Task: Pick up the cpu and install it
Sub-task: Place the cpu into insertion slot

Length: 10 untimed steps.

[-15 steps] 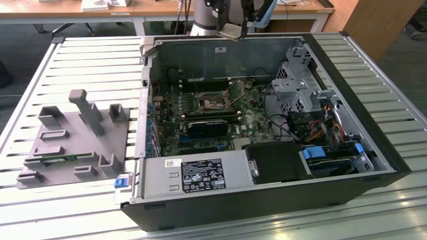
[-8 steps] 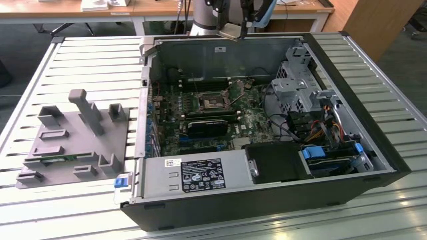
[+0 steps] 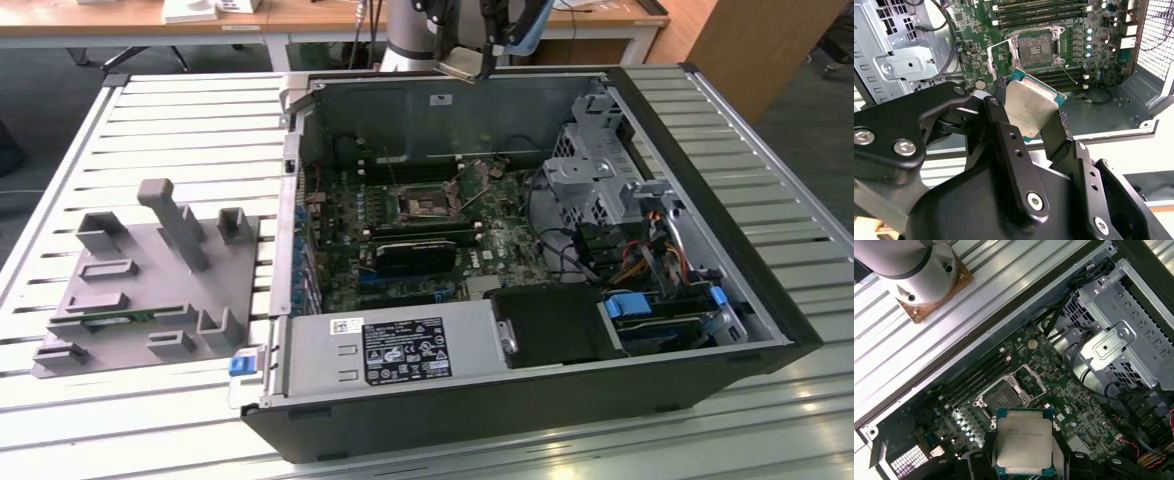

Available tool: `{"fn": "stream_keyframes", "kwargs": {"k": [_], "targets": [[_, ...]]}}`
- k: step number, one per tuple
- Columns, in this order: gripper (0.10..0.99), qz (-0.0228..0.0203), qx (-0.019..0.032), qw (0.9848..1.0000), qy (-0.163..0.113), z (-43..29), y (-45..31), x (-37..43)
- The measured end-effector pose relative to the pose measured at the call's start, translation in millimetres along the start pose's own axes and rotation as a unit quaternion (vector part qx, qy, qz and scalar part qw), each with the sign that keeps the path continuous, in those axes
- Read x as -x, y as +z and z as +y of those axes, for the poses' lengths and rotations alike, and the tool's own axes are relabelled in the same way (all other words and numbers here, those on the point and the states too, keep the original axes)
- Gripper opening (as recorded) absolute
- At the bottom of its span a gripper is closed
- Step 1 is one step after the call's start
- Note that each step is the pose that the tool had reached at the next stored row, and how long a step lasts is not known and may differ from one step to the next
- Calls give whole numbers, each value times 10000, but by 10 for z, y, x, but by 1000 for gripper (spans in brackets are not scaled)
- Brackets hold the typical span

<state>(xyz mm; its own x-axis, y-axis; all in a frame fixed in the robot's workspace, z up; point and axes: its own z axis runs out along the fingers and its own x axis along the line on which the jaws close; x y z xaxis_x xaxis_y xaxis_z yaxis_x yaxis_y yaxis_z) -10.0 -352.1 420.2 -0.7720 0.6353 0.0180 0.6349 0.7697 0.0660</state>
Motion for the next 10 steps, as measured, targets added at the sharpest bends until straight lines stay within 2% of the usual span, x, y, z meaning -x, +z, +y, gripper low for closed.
{"fn": "stream_keyframes", "kwargs": {"k": [10], "targets": [[533,-16,4,9997,239,0,4,0]]}}
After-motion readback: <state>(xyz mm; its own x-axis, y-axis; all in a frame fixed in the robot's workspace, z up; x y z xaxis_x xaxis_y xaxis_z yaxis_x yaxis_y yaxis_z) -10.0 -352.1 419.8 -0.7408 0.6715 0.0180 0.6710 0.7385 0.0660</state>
